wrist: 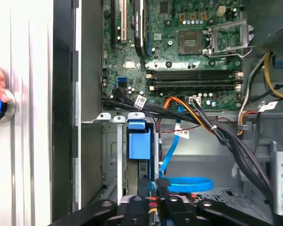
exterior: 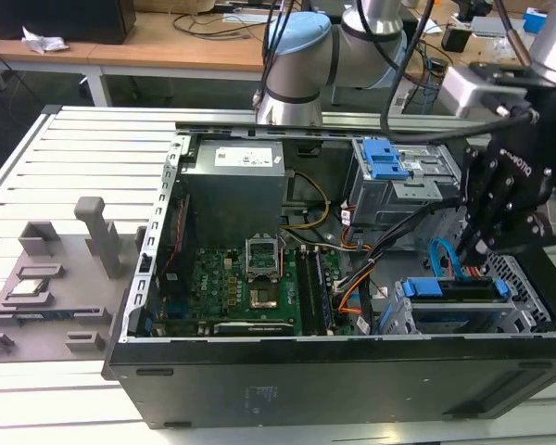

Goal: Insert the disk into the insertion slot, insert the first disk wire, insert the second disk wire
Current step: 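Insert the second disk wire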

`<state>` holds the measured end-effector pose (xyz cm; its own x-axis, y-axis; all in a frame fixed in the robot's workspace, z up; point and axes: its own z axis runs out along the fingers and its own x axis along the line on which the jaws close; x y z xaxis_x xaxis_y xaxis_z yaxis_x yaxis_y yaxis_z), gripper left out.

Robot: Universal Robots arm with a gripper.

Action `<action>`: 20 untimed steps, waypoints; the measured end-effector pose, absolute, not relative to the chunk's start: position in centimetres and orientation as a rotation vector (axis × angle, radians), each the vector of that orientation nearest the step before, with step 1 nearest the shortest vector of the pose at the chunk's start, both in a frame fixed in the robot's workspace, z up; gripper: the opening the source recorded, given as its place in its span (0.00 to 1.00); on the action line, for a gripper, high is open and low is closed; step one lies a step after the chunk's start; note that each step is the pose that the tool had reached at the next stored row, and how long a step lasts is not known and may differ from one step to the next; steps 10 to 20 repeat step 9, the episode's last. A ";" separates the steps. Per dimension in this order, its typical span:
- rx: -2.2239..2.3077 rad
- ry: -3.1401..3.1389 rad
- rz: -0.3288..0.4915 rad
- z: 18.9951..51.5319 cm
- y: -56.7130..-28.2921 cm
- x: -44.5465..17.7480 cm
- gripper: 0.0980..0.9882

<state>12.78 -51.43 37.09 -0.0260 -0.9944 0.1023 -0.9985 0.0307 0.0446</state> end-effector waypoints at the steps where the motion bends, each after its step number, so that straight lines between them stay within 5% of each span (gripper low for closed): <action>1: 2.116 -2.177 0.060 37.4 -51.3 12.8 0.07; 2: 2.116 -2.177 0.061 37.8 -51.2 12.8 0.01; 20: 2.116 -2.177 0.061 38.8 -51.0 12.8 0.01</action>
